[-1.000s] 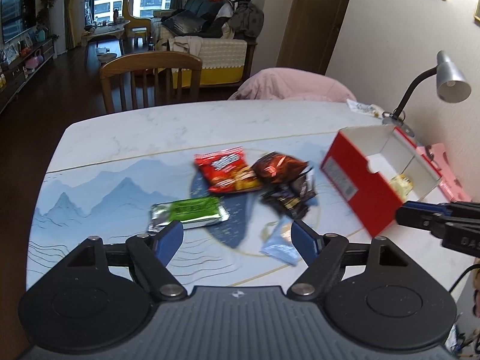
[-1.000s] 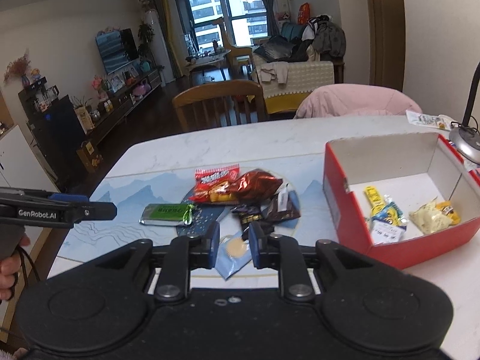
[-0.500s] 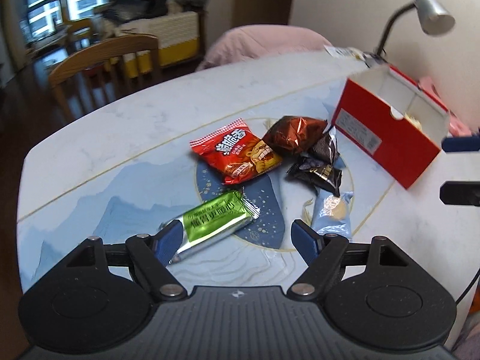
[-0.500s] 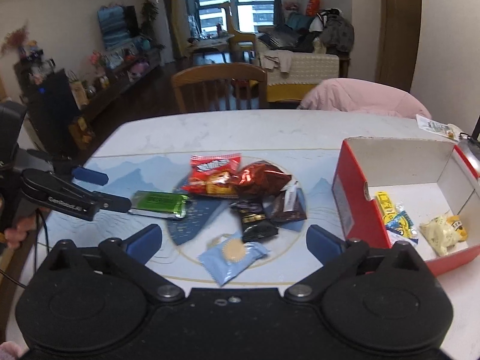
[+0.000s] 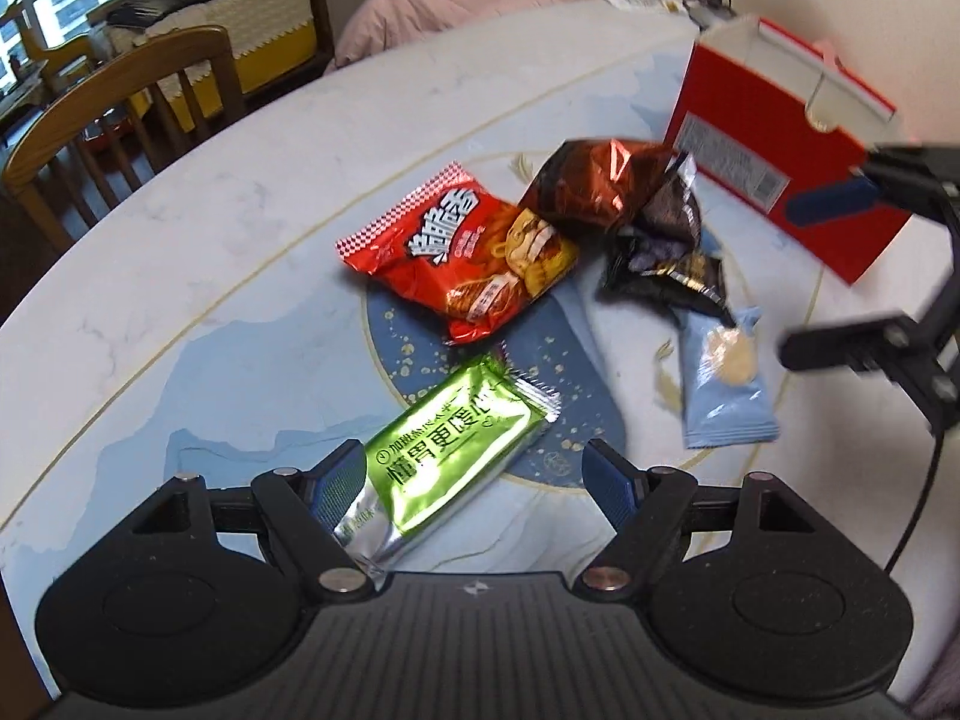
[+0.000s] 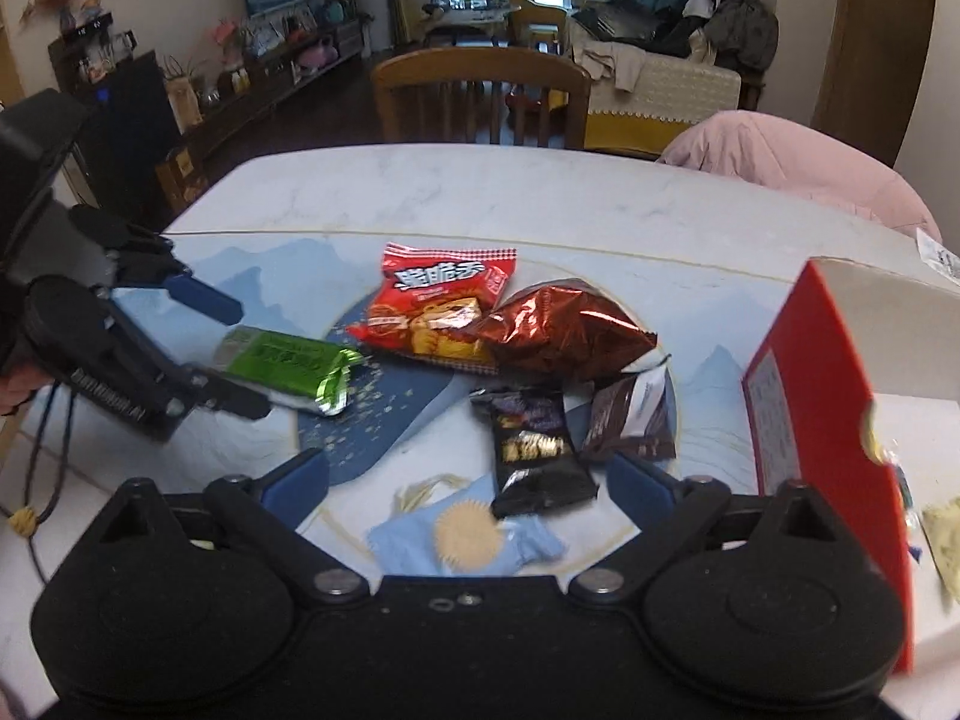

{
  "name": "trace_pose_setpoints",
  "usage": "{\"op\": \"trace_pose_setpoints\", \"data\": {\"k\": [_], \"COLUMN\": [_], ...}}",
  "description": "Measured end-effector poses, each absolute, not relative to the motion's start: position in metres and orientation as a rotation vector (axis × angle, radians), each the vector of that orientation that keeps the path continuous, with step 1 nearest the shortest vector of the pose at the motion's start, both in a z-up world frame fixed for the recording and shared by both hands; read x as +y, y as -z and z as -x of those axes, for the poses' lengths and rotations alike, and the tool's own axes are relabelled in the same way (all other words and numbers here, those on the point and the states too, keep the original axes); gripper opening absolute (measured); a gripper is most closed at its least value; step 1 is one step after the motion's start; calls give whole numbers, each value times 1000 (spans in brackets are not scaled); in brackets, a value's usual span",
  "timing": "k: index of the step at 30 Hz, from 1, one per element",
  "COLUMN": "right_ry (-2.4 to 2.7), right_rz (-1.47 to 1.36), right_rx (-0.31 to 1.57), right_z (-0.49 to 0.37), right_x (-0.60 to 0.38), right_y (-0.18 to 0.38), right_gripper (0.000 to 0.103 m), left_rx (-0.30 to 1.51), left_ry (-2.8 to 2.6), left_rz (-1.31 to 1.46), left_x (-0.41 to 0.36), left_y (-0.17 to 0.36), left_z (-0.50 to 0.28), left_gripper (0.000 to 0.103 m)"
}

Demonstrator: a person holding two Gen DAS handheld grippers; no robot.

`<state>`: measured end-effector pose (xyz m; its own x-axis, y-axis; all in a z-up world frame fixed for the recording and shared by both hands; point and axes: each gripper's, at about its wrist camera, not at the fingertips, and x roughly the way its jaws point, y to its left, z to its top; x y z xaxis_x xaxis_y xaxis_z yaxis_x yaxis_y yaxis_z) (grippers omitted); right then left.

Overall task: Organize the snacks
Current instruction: 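Grasp the green-and-silver bar with the left gripper while the right grasps the black packet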

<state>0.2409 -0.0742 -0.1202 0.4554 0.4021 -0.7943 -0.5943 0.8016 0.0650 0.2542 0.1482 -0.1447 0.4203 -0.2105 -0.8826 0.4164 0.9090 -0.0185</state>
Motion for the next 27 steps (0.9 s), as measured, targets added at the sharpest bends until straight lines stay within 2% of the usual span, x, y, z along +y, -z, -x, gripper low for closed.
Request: {"op": "trace_pose_setpoints", "data": {"k": [9, 11, 14, 17, 19, 22, 27], "right_ry": [-657, -654, -650, -645, -643, -628, -591], "right_rz": [236, 239, 244, 246, 245, 256, 255], "right_rx": [1003, 1030, 1052, 1059, 1066, 1070, 1061], "right_z": [-278, -284, -290, -292, -293, -292, -290], "right_x": [-60, -61, -63, -65, -66, -67, -67], "right_y": [147, 151, 158, 161, 162, 165, 165], "right_gripper": [94, 88, 86, 80, 66, 57, 48], "left_rx": [1096, 1096, 1102, 1102, 1097, 1103, 1109], "left_ry": [420, 423, 427, 430, 440, 436, 419], "left_rz": [-257, -266, -267, -274, -291, -331, -333], "left_x": [151, 150, 151, 150, 148, 146, 147], "left_y": [162, 165, 169, 171, 171, 175, 178], "left_z": [-268, -270, -275, -278, -278, -279, -280], "left_gripper": [79, 79, 79, 79, 79, 79, 78]}}
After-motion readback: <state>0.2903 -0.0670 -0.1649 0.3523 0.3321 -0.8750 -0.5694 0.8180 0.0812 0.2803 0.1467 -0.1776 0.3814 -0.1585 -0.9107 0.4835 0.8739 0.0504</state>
